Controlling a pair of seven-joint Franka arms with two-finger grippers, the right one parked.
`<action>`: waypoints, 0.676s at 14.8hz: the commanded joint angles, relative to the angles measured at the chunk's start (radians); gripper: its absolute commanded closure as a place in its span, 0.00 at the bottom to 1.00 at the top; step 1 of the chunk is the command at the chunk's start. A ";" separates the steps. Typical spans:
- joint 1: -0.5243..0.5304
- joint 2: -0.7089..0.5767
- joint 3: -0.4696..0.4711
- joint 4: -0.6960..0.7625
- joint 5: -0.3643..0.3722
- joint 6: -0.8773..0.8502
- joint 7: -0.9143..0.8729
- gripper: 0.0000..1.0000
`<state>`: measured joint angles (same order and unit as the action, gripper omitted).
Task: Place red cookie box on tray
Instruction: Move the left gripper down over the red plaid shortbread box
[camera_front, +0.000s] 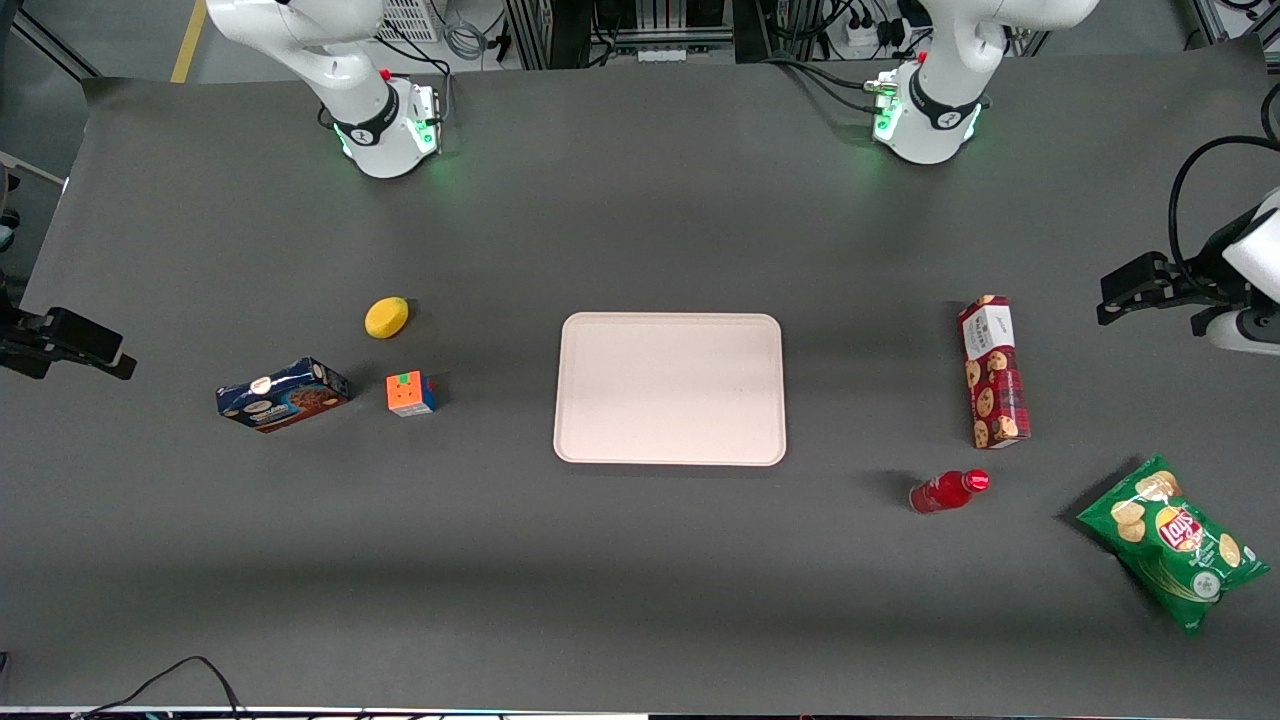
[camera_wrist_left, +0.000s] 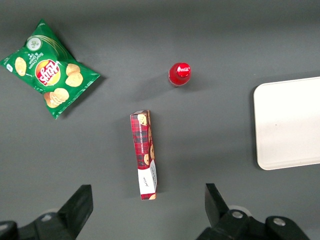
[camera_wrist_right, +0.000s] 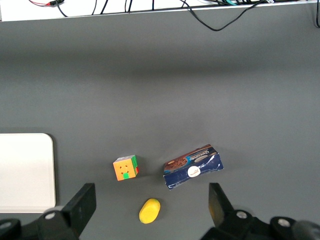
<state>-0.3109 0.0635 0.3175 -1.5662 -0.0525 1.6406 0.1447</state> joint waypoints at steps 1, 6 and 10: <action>0.001 0.044 0.000 -0.030 0.016 -0.010 0.001 0.00; 0.003 0.074 0.003 -0.369 0.032 0.409 0.048 0.00; 0.006 0.123 0.009 -0.515 0.033 0.631 0.072 0.00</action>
<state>-0.3060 0.2005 0.3212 -1.9876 -0.0386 2.1685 0.1877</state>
